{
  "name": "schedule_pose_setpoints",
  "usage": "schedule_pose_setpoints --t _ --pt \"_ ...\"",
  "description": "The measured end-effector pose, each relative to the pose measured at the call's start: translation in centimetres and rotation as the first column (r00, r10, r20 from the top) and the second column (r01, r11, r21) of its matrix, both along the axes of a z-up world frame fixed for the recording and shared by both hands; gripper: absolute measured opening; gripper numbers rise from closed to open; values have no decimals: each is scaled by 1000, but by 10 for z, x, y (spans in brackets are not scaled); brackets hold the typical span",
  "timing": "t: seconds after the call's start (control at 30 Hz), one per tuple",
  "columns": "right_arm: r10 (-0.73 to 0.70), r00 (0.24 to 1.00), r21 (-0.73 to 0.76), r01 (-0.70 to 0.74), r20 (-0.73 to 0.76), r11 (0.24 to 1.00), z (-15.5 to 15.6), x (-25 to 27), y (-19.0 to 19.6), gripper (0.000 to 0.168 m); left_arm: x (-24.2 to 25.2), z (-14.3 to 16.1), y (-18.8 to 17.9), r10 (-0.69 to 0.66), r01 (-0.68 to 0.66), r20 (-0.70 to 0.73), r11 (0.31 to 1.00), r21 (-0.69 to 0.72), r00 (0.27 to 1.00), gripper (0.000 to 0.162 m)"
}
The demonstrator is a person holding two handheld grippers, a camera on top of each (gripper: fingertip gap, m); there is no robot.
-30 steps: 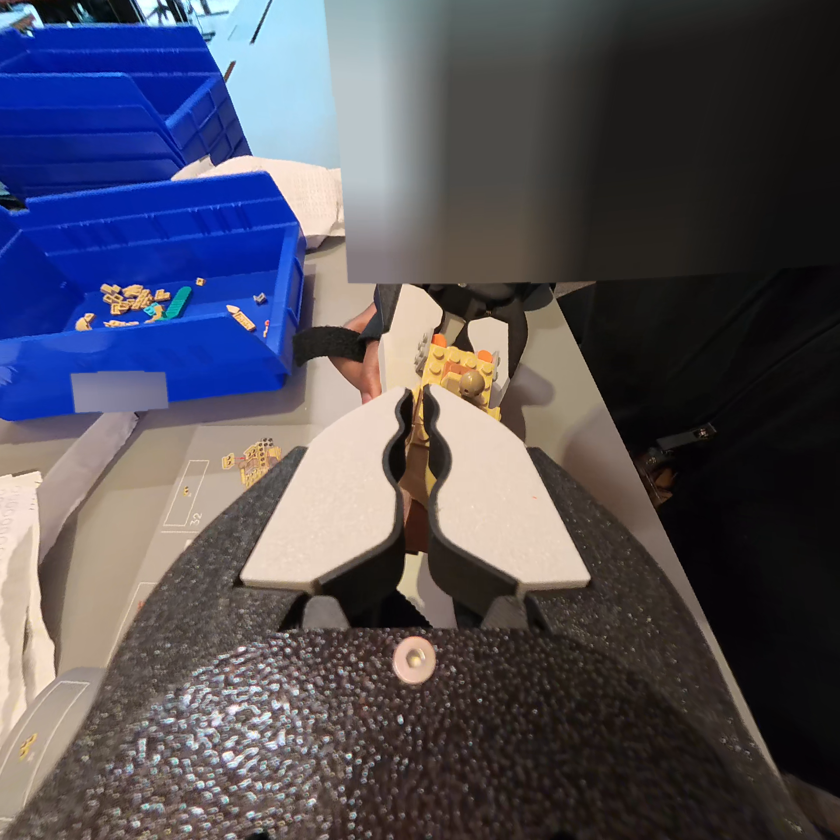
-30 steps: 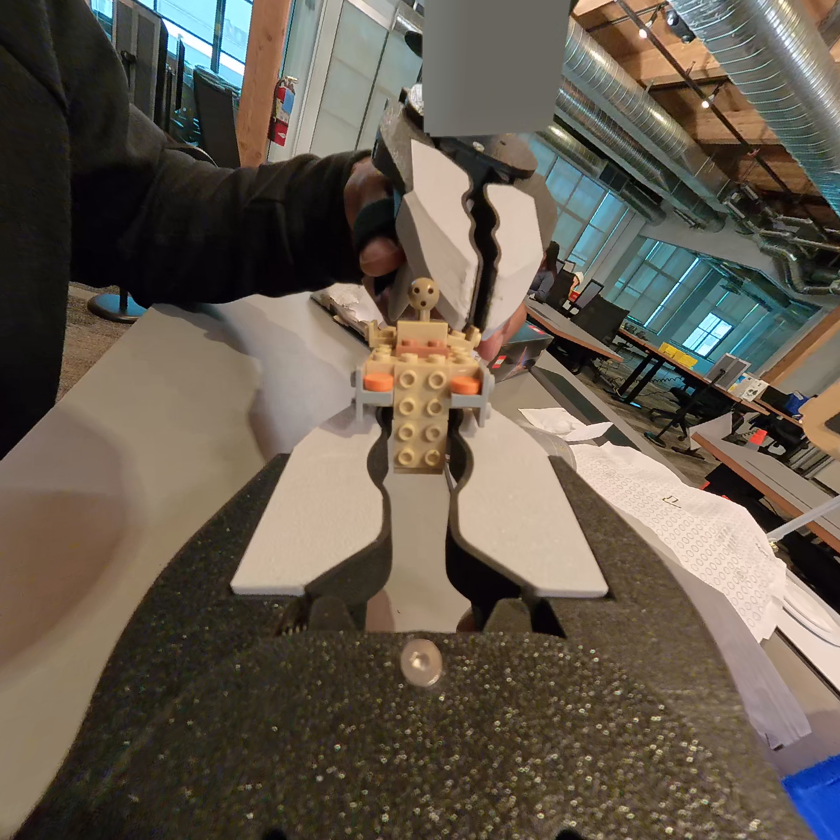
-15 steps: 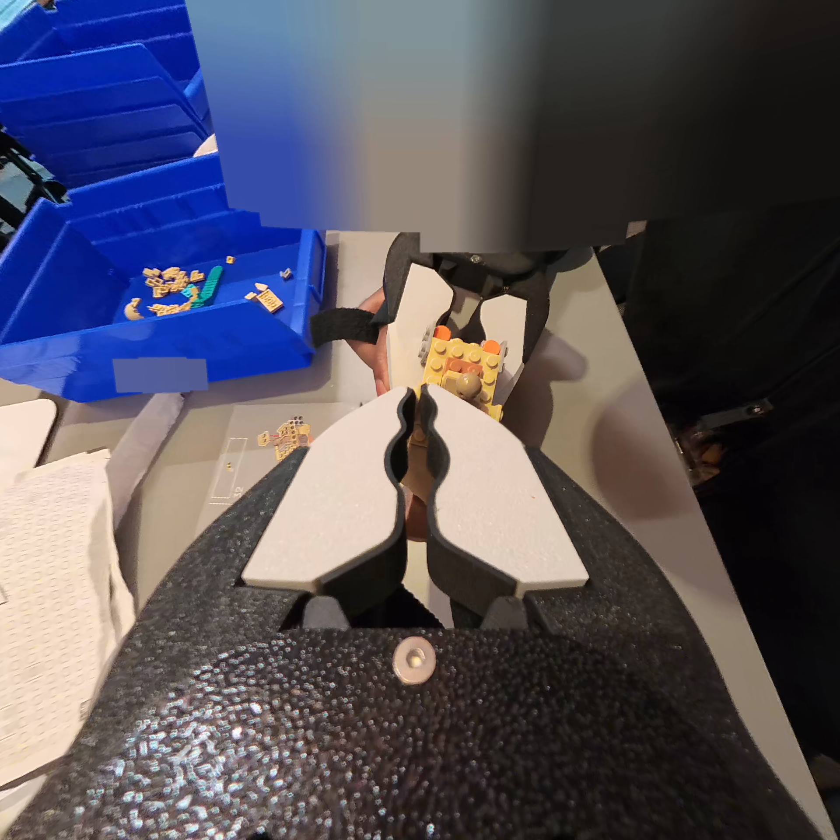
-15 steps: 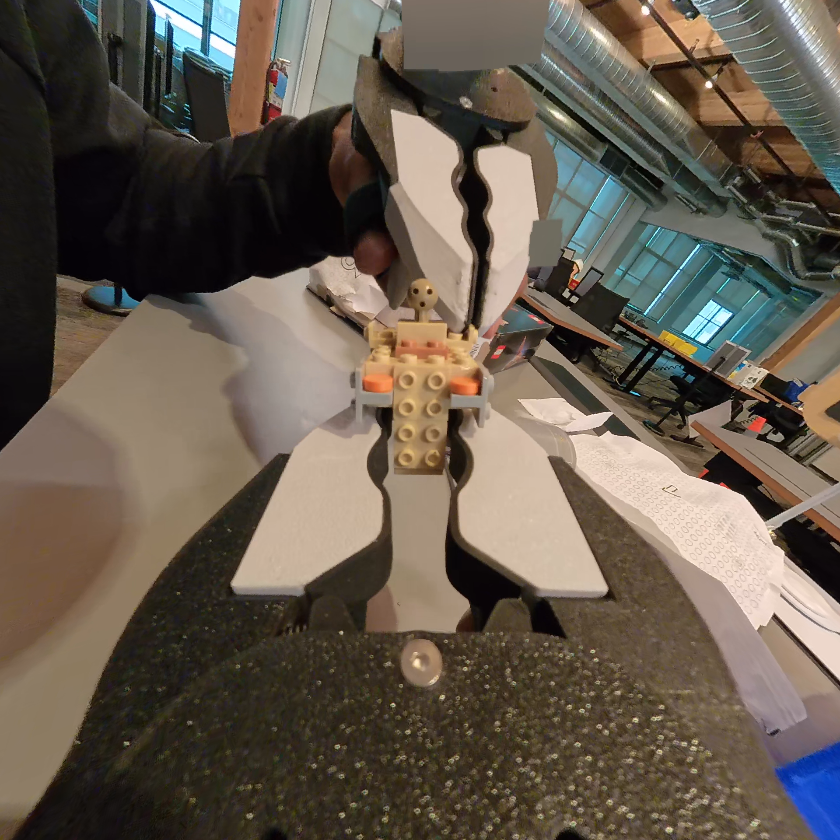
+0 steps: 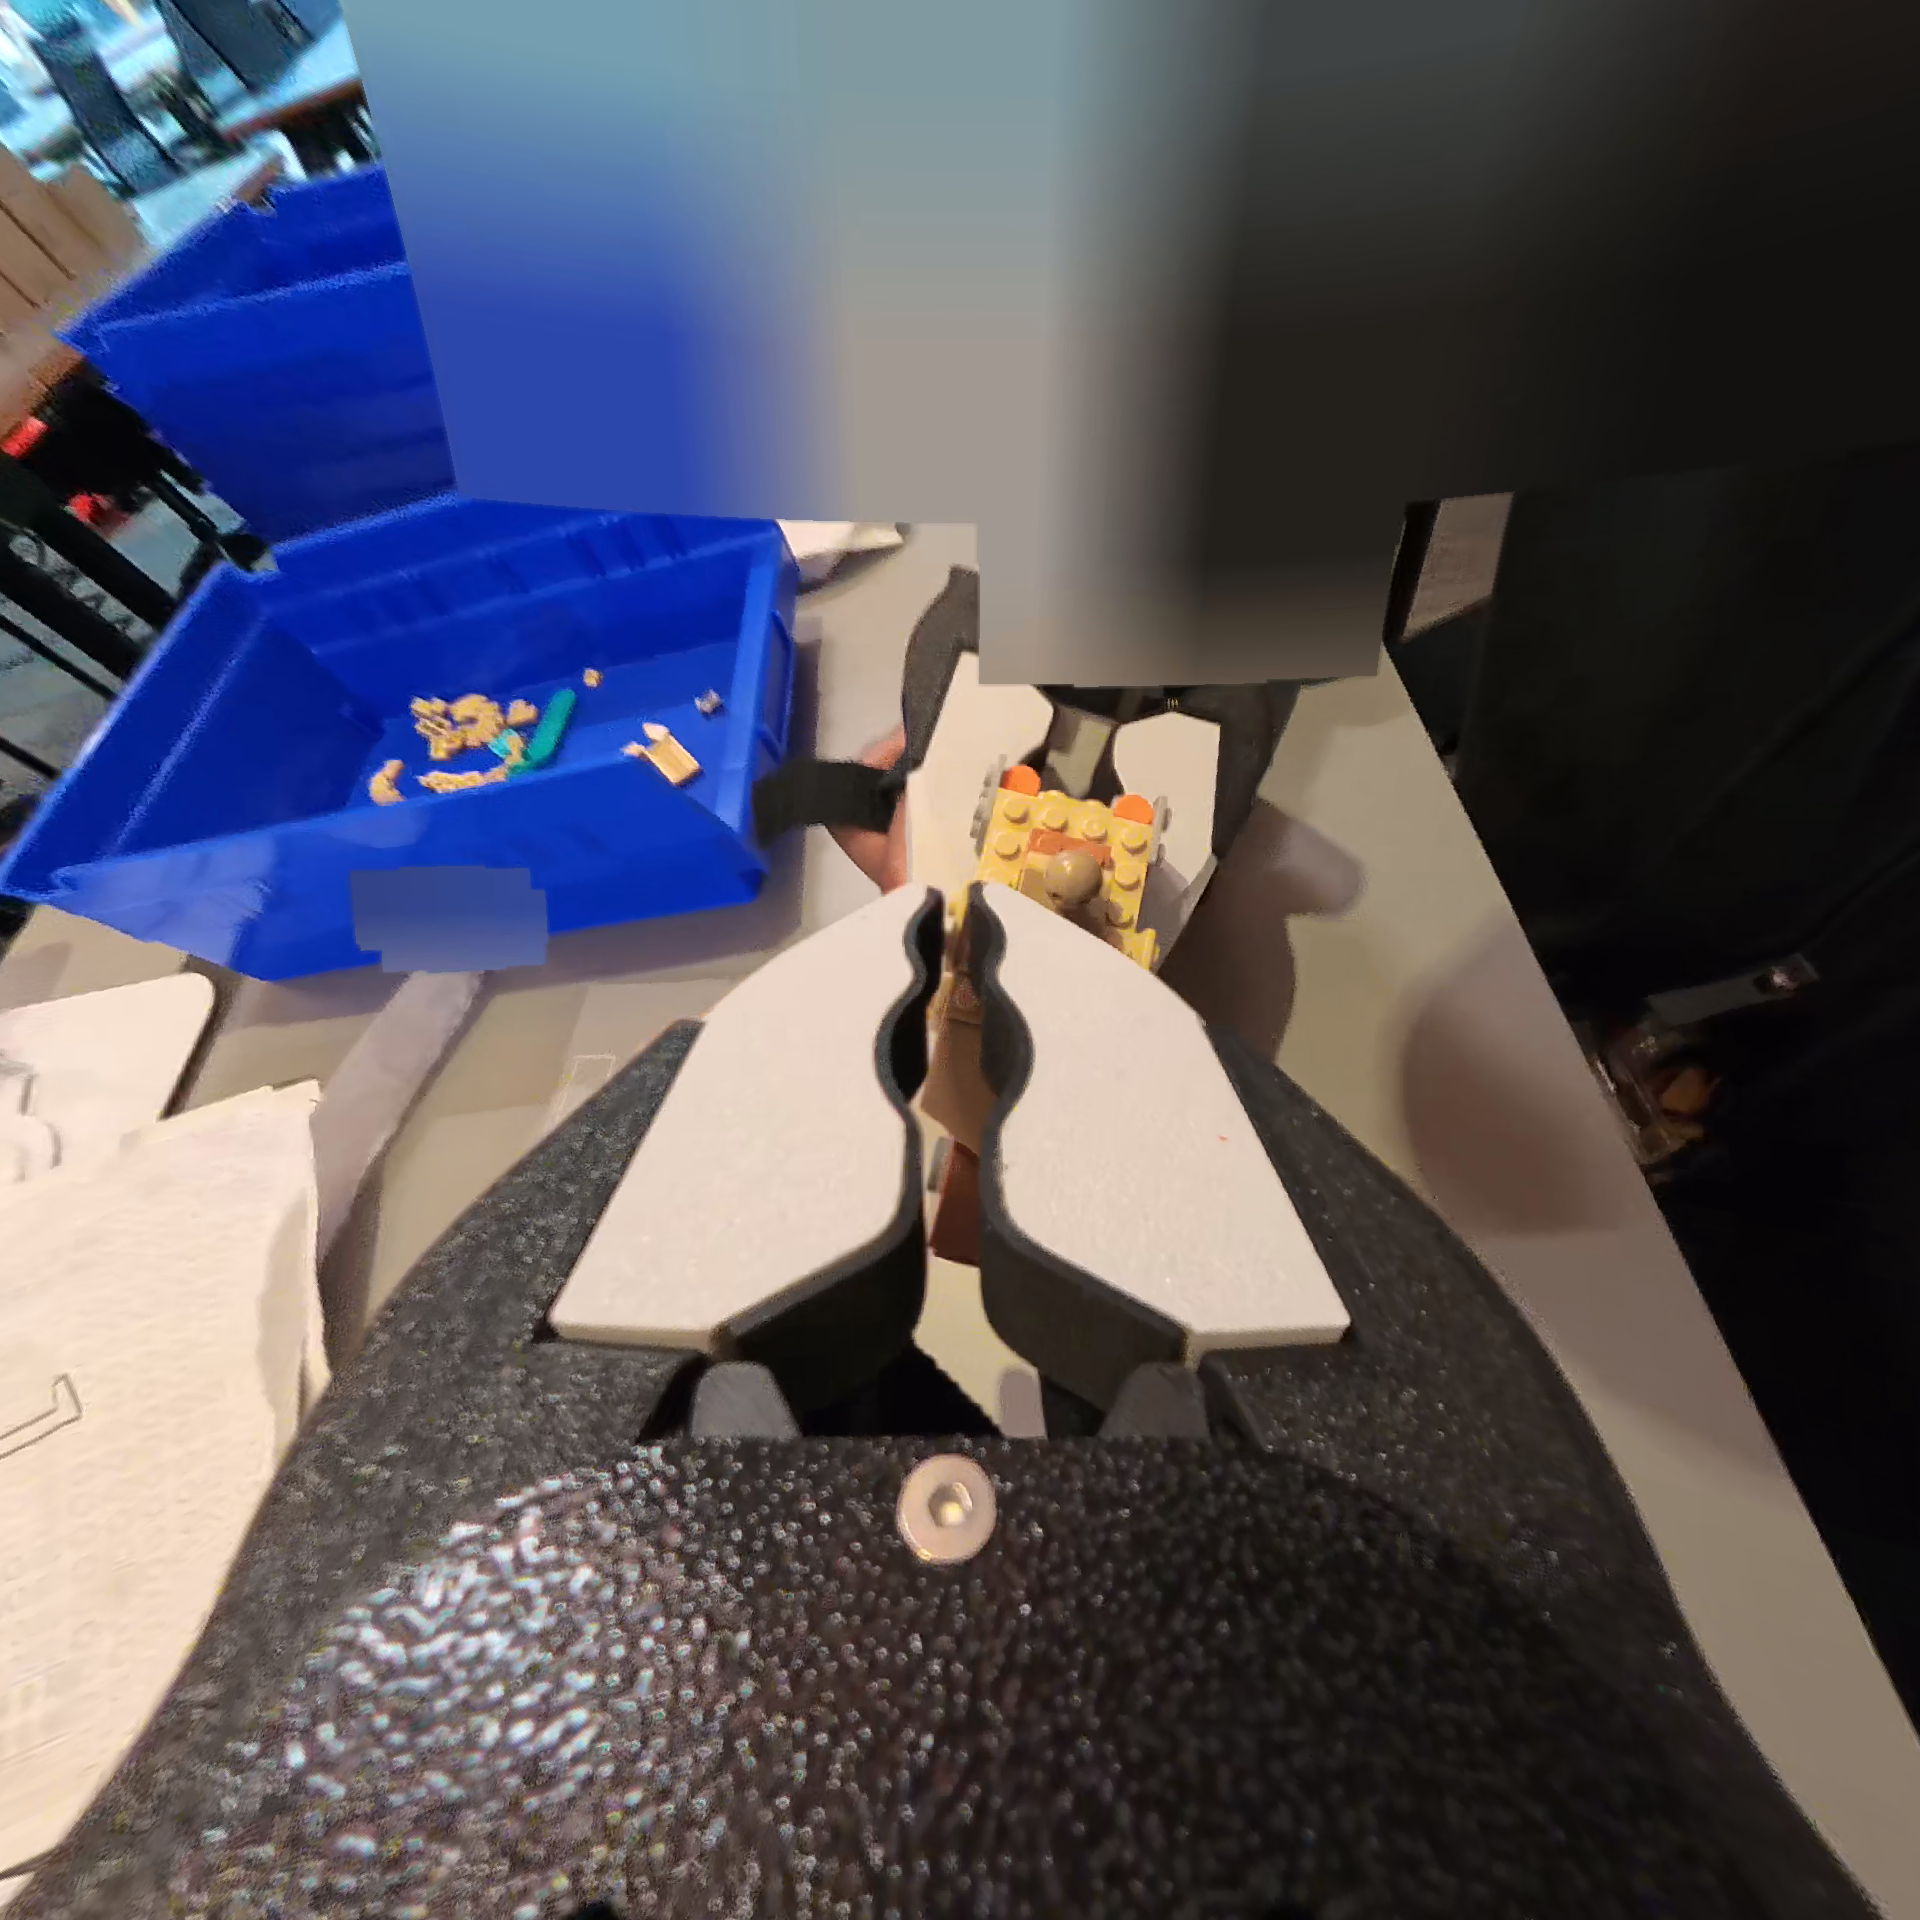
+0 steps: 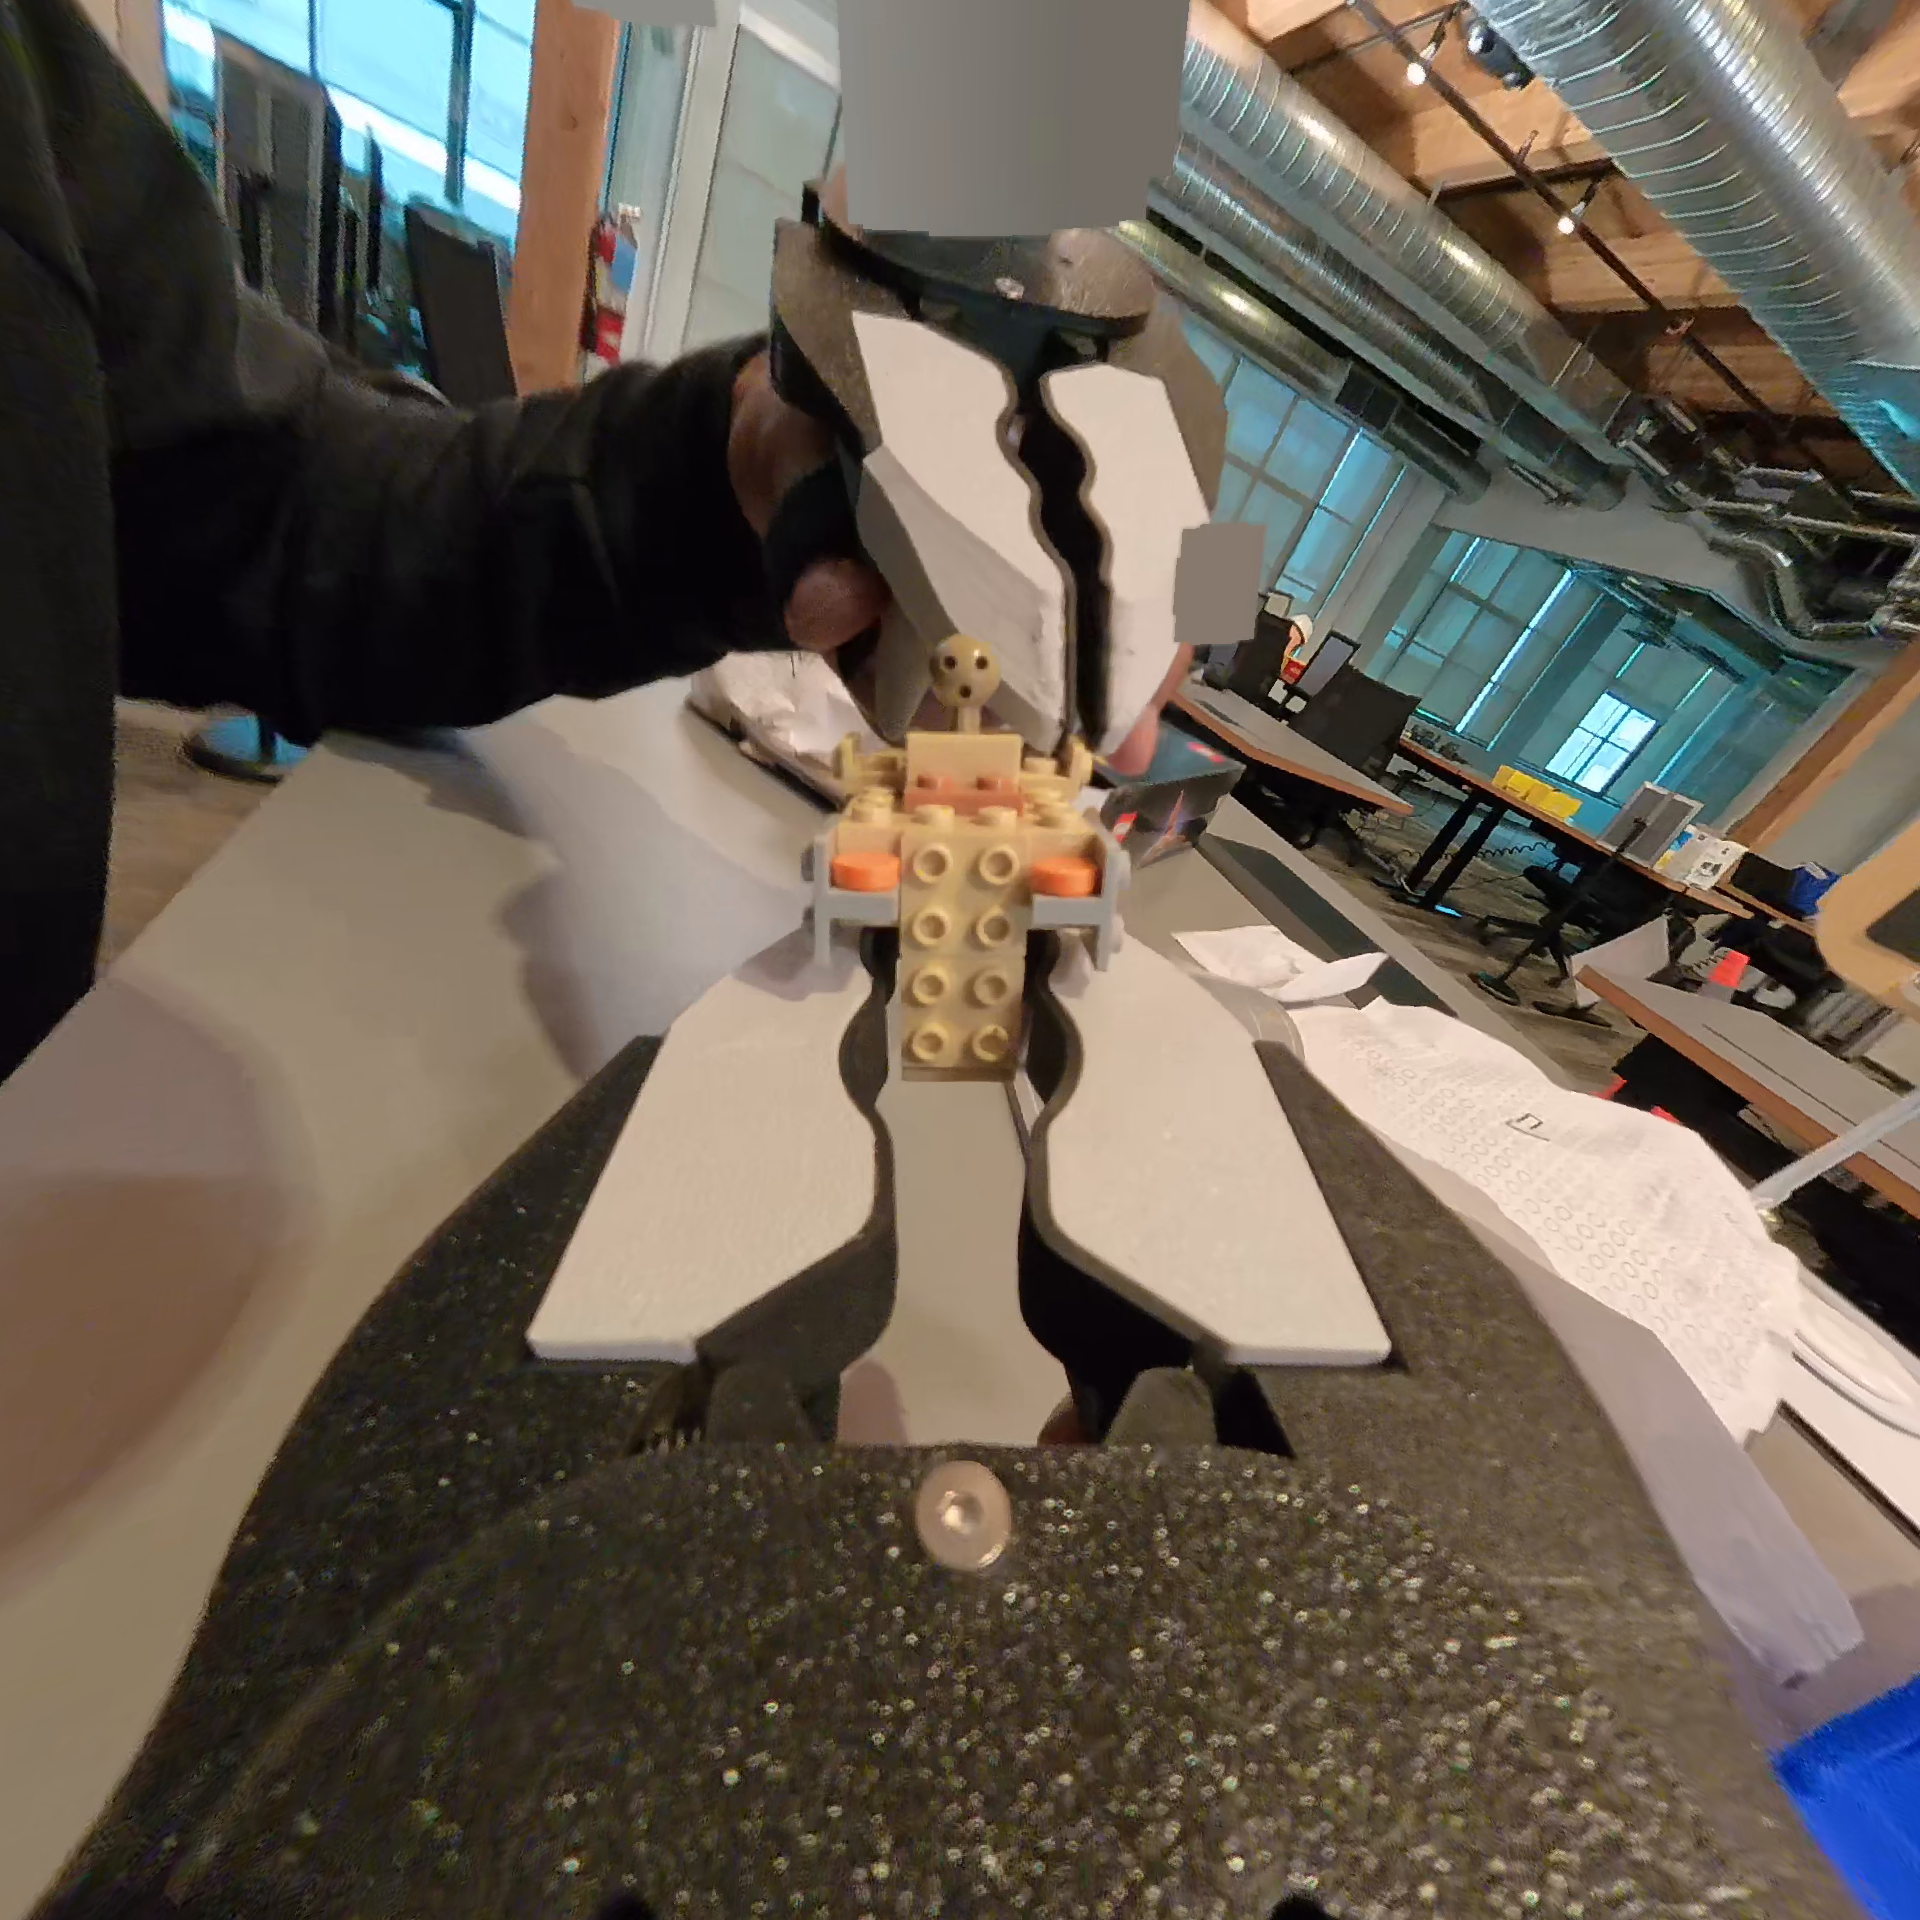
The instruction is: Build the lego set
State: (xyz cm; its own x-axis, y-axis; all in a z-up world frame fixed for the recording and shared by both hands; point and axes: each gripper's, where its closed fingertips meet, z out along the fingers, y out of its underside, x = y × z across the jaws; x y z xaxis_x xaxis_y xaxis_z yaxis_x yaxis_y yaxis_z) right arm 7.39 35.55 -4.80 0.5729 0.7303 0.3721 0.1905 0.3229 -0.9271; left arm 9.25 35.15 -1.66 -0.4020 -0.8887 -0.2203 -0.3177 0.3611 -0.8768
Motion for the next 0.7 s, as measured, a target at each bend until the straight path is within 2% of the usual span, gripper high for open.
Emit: schedule_pose_setpoints --t 0.13,0.37,0.7 --pt "10 1000 4 -10 -20 1000 2 2 -1 22 -6 33 6 19 -1 122 989 -148 992 8" --pt "8 1000 29 -8 2 1000 3 0 -2 22 -7 -1 3 -25 17 -45 985 -173 999 11" --pt "-10 999 55 8 33 998 0 0 -2 22 -9 -6 1 -35 12 -101 974 -228 994 10"
